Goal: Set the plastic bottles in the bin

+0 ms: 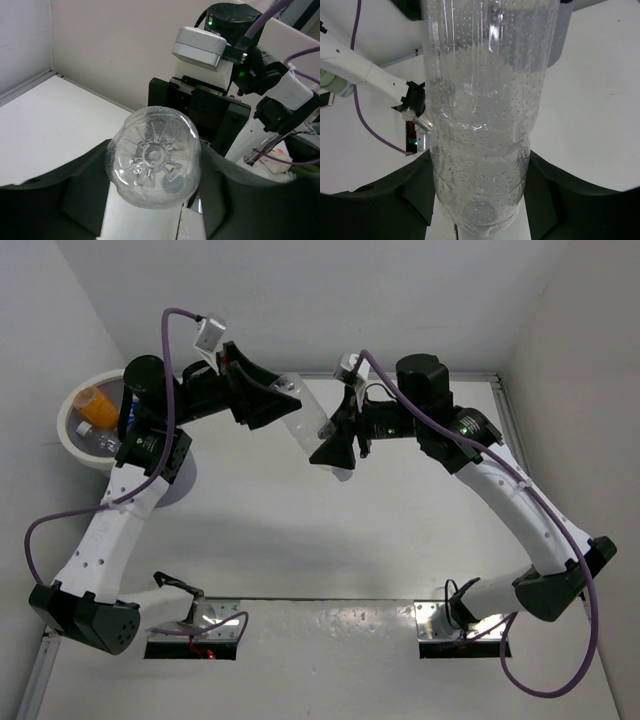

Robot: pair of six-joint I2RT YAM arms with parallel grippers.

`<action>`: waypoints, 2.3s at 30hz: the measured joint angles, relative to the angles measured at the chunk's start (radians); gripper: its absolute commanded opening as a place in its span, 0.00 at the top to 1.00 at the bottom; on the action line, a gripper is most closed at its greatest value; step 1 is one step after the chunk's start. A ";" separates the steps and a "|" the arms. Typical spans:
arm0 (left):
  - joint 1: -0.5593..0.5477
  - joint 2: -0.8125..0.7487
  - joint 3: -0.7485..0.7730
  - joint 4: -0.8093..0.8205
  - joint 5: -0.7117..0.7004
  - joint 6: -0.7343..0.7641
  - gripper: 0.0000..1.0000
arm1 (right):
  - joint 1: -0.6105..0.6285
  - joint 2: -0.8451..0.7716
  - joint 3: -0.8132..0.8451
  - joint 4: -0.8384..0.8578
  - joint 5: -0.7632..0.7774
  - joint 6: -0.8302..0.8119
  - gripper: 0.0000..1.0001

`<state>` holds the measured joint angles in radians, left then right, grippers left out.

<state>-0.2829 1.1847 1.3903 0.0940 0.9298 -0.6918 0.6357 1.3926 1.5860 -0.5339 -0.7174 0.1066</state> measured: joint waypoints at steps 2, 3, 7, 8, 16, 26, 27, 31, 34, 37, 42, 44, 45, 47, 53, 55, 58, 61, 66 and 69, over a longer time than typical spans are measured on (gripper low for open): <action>0.000 0.000 0.010 -0.018 -0.004 0.036 0.71 | 0.000 0.006 0.003 0.000 0.003 -0.008 0.75; 0.000 0.000 0.011 -0.026 -0.003 0.042 0.81 | 0.002 0.007 0.006 -0.001 0.012 -0.009 0.26; 0.037 0.000 0.034 -0.094 -0.001 0.079 1.00 | -0.007 0.019 0.019 -0.014 0.034 0.012 0.03; 0.063 0.000 0.049 -0.127 -0.005 0.095 1.00 | -0.014 0.026 0.028 -0.014 0.037 0.025 0.03; 0.364 0.043 0.399 -0.471 -0.380 0.293 1.00 | -0.328 0.108 0.138 0.022 -0.003 0.214 0.00; 0.543 0.167 0.657 -0.658 -0.937 0.512 1.00 | -0.456 0.107 -0.017 0.062 -0.124 0.244 0.00; 0.563 0.182 0.655 -0.685 -0.975 0.534 1.00 | -0.465 0.112 -0.017 0.066 -0.138 0.243 0.00; 0.625 0.209 0.630 -0.769 -1.070 0.573 1.00 | -0.492 0.142 -0.027 0.085 -0.179 0.241 0.00; 0.665 0.206 0.594 -0.818 -1.123 0.591 1.00 | -0.505 0.173 -0.041 0.087 -0.203 0.241 0.01; 0.692 0.201 0.562 -0.849 -1.164 0.605 1.00 | -0.516 0.198 -0.050 0.087 -0.213 0.241 0.01; 0.723 0.154 0.443 -0.864 -1.165 0.609 1.00 | -0.523 0.209 -0.058 0.088 -0.230 0.241 0.01; 0.736 0.119 0.349 -0.855 -1.150 0.608 1.00 | -0.523 0.209 -0.058 0.090 -0.233 0.242 0.01; 0.743 0.103 0.304 -0.856 -1.138 0.605 1.00 | -0.526 0.209 -0.060 0.093 -0.235 0.241 0.01; 0.753 0.073 0.207 -0.829 -1.105 0.597 1.00 | -0.528 0.208 -0.071 0.099 -0.237 0.241 0.01; 0.762 0.037 0.026 -0.711 -1.021 0.568 1.00 | -0.537 0.204 -0.124 0.102 -0.237 0.234 0.01; 0.767 0.025 0.002 -0.682 -1.012 0.558 1.00 | -0.542 0.204 -0.126 0.096 -0.237 0.231 0.01; 0.770 0.013 -0.030 -0.637 -1.002 0.552 1.00 | -0.550 0.199 -0.126 0.092 -0.237 0.226 0.01; 0.770 0.011 -0.053 -0.598 -0.991 0.549 0.90 | -0.554 0.188 -0.133 0.089 -0.237 0.219 0.01; 0.771 0.018 -0.052 -0.576 -0.927 0.557 0.00 | -0.555 0.183 -0.135 0.082 -0.238 0.214 0.01; 0.763 0.037 -0.039 -0.607 -0.856 0.556 0.00 | -0.554 0.181 -0.136 0.079 -0.238 0.210 0.01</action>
<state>0.4805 1.2217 1.3510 -0.5125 0.0742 -0.1356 0.0818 1.5738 1.4498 -0.4549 -0.9550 0.3164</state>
